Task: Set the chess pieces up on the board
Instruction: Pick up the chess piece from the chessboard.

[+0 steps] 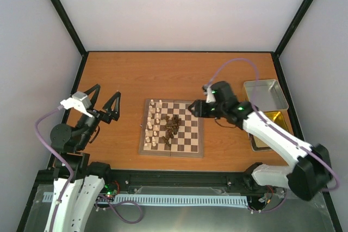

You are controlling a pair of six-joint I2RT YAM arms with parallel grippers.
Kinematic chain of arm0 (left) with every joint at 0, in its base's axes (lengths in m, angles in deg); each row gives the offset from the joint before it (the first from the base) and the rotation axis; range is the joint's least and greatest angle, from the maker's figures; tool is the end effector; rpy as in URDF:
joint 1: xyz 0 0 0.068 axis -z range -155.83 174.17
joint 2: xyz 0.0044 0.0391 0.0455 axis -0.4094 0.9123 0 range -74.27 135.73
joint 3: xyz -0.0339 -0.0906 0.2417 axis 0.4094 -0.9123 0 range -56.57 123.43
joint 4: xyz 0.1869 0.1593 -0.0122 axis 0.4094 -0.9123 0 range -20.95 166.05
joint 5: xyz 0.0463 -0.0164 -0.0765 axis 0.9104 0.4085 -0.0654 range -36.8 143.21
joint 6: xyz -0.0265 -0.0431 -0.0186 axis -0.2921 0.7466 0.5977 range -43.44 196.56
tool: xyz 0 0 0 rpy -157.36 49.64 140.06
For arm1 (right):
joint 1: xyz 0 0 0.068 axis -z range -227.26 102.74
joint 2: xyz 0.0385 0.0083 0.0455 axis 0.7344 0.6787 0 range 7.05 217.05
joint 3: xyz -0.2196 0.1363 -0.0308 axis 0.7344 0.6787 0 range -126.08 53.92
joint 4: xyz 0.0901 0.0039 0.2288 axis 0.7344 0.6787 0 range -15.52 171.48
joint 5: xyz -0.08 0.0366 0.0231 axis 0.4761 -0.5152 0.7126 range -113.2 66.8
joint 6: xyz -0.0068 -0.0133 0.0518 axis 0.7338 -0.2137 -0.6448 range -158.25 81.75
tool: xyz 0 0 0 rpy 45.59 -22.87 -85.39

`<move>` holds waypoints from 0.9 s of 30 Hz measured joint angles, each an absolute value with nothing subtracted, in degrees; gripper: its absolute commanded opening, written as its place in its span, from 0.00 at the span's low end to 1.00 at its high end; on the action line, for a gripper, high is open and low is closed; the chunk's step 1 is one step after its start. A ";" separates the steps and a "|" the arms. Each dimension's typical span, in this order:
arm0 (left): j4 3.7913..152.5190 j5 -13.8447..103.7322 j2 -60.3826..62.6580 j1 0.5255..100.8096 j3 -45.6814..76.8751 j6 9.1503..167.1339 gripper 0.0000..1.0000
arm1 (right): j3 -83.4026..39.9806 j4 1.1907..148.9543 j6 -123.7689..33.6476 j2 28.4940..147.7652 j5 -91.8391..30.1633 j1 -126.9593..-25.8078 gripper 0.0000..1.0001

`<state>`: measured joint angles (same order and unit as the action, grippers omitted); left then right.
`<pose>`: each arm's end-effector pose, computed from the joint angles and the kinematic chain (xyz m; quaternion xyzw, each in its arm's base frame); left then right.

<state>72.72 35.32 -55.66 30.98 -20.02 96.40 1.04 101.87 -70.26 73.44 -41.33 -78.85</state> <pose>0.0833 -0.0210 0.3483 0.0537 0.6141 -0.2726 0.7387 0.1961 0.1336 0.2779 -0.0621 0.8985 0.3380 0.2731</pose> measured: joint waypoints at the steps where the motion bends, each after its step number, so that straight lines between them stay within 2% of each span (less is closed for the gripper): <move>1: 72.83 35.51 -55.26 30.98 -20.02 96.24 1.00 | 0.78 101.92 -70.30 75.89 -39.86 -80.95 0.53; 9: 73.72 36.25 -54.94 30.95 -22.11 96.03 1.00 | -5.82 106.18 -70.47 89.98 -28.67 -94.65 0.54; 12: 73.77 36.32 -54.91 30.95 -22.20 96.03 1.00 | -8.62 106.81 -70.26 92.56 -26.29 -97.71 0.47; 15: 73.75 36.50 -54.91 30.95 -22.20 96.03 1.00 | -9.69 107.25 -69.93 94.42 -25.02 -99.46 0.39; 24: 73.75 36.52 -54.85 30.95 -22.25 96.05 1.00 | -11.33 109.90 -70.34 99.76 -22.16 -103.07 0.39; 27: 73.75 36.52 -54.50 30.93 -22.25 96.05 1.00 | -12.27 110.25 -70.67 101.20 -21.85 -103.79 0.34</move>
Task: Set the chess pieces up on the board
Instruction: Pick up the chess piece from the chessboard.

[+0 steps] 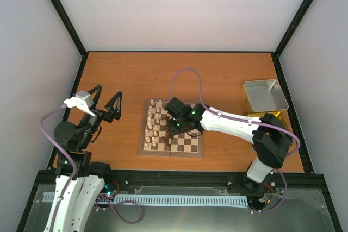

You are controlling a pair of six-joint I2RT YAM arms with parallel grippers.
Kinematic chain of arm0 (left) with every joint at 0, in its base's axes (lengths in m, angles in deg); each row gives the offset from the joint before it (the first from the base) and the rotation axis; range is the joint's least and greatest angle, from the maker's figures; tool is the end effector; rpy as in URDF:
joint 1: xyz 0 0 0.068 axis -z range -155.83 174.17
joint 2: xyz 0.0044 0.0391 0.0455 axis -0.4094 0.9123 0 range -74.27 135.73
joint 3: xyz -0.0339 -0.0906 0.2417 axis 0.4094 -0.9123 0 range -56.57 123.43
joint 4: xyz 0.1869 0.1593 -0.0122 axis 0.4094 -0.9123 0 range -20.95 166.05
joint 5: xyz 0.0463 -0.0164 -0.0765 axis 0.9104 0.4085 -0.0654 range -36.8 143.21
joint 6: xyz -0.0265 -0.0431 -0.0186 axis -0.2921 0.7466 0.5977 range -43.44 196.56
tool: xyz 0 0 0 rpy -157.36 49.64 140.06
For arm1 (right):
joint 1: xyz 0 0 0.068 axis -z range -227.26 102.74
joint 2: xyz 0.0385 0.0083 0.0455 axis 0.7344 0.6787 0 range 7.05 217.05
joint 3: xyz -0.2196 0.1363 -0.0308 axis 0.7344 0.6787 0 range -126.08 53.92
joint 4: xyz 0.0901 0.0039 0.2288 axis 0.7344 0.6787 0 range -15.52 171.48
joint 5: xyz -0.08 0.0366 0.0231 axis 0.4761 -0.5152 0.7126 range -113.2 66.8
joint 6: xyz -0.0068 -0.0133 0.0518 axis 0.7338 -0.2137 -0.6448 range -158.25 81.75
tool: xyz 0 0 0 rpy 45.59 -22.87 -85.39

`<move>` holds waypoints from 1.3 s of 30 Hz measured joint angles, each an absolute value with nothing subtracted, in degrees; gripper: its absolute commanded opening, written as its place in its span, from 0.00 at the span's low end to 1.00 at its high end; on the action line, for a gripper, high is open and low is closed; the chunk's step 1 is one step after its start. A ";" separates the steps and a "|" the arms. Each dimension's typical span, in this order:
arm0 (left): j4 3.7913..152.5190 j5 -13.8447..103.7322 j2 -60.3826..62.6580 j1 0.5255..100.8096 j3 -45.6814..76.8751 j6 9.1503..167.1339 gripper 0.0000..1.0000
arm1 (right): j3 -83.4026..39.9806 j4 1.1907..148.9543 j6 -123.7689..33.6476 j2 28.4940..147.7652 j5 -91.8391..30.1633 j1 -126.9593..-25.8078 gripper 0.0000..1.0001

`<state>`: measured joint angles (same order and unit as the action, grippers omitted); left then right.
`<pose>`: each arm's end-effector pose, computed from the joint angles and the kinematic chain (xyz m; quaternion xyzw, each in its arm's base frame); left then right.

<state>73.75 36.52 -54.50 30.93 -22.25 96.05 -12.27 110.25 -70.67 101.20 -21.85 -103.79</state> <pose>0.0934 -0.0214 0.3368 0.0434 0.6297 -0.2636 0.7295 0.1752 0.2636 0.2116 -0.2007 0.9529 0.1510 0.1701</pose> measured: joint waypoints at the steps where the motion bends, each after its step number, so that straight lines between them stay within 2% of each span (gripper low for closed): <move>1: 73.75 36.52 -54.37 30.93 -22.25 96.05 1.00 | -12.49 110.36 -70.74 101.59 -21.63 -103.90 0.33; 11: 73.72 36.52 -54.21 30.91 -22.25 96.05 1.00 | -13.10 111.67 -70.65 103.89 -20.65 -104.03 0.26; 17: 73.68 36.56 -53.89 30.91 -22.25 96.05 1.00 | -13.32 111.71 -70.82 104.76 -20.54 -104.05 0.12; 20: 73.68 36.56 -53.86 30.91 -22.25 96.05 1.00 | -13.34 111.64 -70.63 104.76 -20.41 -104.10 0.08; 39: 73.66 37.48 -53.84 30.91 -22.25 96.05 1.00 | -13.32 112.37 -67.55 96.32 -21.00 -104.14 0.06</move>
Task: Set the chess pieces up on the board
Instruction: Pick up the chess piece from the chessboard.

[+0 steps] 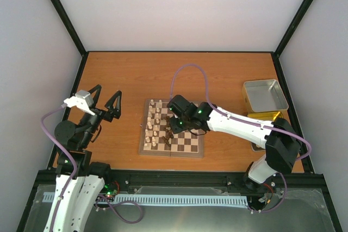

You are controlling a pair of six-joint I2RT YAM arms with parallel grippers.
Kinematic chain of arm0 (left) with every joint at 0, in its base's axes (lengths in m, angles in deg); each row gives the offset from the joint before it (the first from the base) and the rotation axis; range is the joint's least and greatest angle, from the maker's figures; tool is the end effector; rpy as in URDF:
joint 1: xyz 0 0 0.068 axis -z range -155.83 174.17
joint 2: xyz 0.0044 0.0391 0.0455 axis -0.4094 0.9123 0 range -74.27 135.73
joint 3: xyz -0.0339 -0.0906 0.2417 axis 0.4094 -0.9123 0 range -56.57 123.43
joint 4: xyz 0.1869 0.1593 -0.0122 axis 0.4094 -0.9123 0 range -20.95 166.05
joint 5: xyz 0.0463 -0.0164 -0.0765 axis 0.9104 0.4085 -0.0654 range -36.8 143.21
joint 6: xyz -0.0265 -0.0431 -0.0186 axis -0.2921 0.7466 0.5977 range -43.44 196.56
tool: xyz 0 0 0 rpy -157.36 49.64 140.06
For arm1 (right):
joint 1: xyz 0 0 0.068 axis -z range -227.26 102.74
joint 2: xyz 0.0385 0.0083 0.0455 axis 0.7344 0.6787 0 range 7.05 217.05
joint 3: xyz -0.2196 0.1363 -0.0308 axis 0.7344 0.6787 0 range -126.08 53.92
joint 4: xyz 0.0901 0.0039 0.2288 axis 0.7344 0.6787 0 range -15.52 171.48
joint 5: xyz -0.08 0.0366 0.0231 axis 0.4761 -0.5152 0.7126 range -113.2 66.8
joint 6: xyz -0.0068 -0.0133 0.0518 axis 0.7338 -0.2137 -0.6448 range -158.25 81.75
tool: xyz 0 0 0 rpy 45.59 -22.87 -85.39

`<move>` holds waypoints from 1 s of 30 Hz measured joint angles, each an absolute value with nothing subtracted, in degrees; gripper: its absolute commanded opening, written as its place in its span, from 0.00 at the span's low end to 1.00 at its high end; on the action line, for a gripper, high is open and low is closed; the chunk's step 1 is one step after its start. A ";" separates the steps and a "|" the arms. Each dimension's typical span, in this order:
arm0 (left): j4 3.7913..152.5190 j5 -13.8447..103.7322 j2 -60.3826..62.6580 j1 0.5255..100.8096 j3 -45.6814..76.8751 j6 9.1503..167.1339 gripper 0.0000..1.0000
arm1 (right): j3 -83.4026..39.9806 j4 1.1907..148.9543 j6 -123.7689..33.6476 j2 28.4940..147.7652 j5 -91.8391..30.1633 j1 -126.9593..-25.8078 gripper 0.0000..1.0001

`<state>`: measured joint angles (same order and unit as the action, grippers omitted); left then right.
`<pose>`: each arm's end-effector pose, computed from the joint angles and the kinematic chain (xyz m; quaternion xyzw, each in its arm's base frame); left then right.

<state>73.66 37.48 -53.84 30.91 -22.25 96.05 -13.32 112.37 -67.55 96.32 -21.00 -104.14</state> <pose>0.0962 -0.0211 0.3358 0.0357 0.6346 -0.2583 0.7275 0.1683 0.2555 0.2397 -0.2253 0.9389 0.1637 0.2021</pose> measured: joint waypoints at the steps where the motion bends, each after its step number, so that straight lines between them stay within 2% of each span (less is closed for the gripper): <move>1: 73.66 37.57 -53.84 30.91 -22.25 96.05 1.00 | -13.30 112.37 -67.41 96.32 -21.20 -104.14 0.06; 12: 72.76 34.57 -51.44 30.91 -22.27 98.61 1.00 | -11.27 109.33 -62.54 97.44 -23.05 -104.07 0.04; 17: 69.05 24.54 -41.06 30.91 -21.98 103.70 0.98 | -2.87 102.27 -56.68 93.55 -24.50 -103.79 0.04; 23: 63.91 10.16 -25.63 31.50 -21.13 107.63 0.96 | 4.01 93.02 -47.70 82.84 -28.61 -103.37 0.04; 30: 64.94 1.24 -18.89 36.20 -20.61 111.61 0.74 | 7.12 84.72 -39.50 75.58 -31.23 -103.16 0.04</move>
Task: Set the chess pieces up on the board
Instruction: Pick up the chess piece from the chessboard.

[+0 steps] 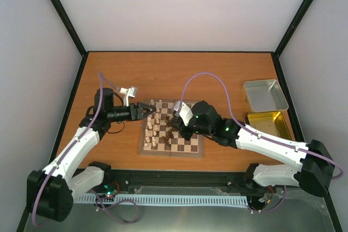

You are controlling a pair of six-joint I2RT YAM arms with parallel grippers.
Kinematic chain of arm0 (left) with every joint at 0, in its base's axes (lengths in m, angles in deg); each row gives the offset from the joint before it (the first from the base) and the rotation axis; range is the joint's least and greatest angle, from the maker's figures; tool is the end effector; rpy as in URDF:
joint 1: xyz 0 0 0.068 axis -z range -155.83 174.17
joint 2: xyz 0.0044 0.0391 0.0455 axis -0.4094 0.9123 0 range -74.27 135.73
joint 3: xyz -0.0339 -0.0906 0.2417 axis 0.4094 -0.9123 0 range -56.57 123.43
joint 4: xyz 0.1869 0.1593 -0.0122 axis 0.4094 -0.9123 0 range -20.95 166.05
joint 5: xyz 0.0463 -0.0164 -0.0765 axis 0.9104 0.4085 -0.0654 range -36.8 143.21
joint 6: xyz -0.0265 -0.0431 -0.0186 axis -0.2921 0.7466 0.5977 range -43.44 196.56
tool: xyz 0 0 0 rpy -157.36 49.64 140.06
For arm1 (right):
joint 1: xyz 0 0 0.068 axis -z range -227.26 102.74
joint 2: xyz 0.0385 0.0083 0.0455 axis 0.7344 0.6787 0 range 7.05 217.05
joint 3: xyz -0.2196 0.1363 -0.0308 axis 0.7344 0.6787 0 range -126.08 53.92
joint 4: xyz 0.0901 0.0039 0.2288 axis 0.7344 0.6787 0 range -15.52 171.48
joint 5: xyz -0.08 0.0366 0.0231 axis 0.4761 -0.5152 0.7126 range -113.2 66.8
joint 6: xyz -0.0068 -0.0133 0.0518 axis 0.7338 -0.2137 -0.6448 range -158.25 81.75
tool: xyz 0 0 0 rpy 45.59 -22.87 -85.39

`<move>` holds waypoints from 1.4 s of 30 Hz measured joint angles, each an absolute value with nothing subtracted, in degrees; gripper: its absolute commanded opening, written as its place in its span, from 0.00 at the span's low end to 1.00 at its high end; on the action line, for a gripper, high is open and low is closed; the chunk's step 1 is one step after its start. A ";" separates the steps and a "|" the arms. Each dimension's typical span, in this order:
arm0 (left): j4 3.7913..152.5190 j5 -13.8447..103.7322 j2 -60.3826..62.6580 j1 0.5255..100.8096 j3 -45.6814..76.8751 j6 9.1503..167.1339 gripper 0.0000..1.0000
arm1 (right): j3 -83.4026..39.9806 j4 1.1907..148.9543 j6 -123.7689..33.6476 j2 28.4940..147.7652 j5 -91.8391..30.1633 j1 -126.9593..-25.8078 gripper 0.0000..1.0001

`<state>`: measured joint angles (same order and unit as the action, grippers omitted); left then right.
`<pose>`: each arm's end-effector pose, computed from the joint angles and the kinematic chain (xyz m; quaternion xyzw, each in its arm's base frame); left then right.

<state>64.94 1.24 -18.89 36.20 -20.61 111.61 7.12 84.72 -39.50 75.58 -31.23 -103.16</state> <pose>0.1851 -0.0681 0.2521 0.0572 0.8082 -0.5268 0.2569 0.1389 0.2141 0.2605 -0.4306 0.7594 0.2852 0.3956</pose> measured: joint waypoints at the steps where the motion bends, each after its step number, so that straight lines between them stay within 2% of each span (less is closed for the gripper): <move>1: 65.37 0.41 -18.04 37.07 -20.58 112.13 0.71 | 7.40 84.19 -38.69 75.12 -31.45 -103.16 0.04; 5: 66.47 -1.64 -14.44 41.90 -20.41 113.73 0.50 | 7.93 83.30 -36.03 74.16 -32.23 -103.16 0.04; 8: 67.17 -2.41 -11.83 44.13 -20.30 114.52 0.41 | 7.90 83.34 -34.85 74.16 -32.89 -103.16 0.04; 12: 67.08 -2.56 -9.82 44.59 -20.21 114.63 0.36 | 7.73 83.80 -34.15 74.36 -33.15 -103.16 0.03; 17: 68.08 -4.70 -8.93 44.66 -20.19 114.63 0.34 | 6.79 84.76 -33.65 75.76 -33.22 -103.16 0.04; 21: 68.24 -5.86 -8.36 44.79 -20.19 114.45 0.22 | 6.07 85.24 -33.56 76.78 -33.37 -103.16 0.04; 25: 68.28 -6.19 -8.32 44.88 -20.19 113.91 0.17 | 5.43 85.39 -33.65 77.66 -33.70 -103.16 0.03; 29: 68.28 -6.19 -8.32 44.88 -20.19 113.71 0.06 | 5.43 85.37 -34.24 77.90 -34.27 -103.16 0.03; 31: 68.35 -6.26 -8.32 44.88 -20.19 113.47 0.05 | 5.43 85.42 -34.52 78.05 -34.38 -103.16 0.03; 32: 68.41 -6.19 -8.32 44.88 -20.19 113.34 0.08 | 5.43 85.46 -34.65 78.16 -34.40 -103.16 0.03; 34: 68.41 -6.19 -8.29 44.88 -20.19 113.18 0.24 | 5.43 85.39 -34.78 78.23 -34.40 -103.16 0.03; 36: 68.54 -6.17 -8.25 44.88 -20.21 112.86 0.35 | 5.43 85.39 -34.85 78.23 -34.42 -103.16 0.03; 38: 68.59 -6.06 -7.94 44.92 -20.19 112.57 0.39 | 5.43 85.39 -34.87 78.23 -34.42 -103.16 0.03; 42: 68.28 -4.40 -7.24 44.92 -20.19 112.42 0.40 | 5.43 85.39 -34.87 78.29 -34.18 -103.16 0.03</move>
<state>68.28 -4.40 -7.24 44.92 -20.19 112.42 5.43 85.39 -34.87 78.29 -34.18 -103.16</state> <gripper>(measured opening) 0.397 0.117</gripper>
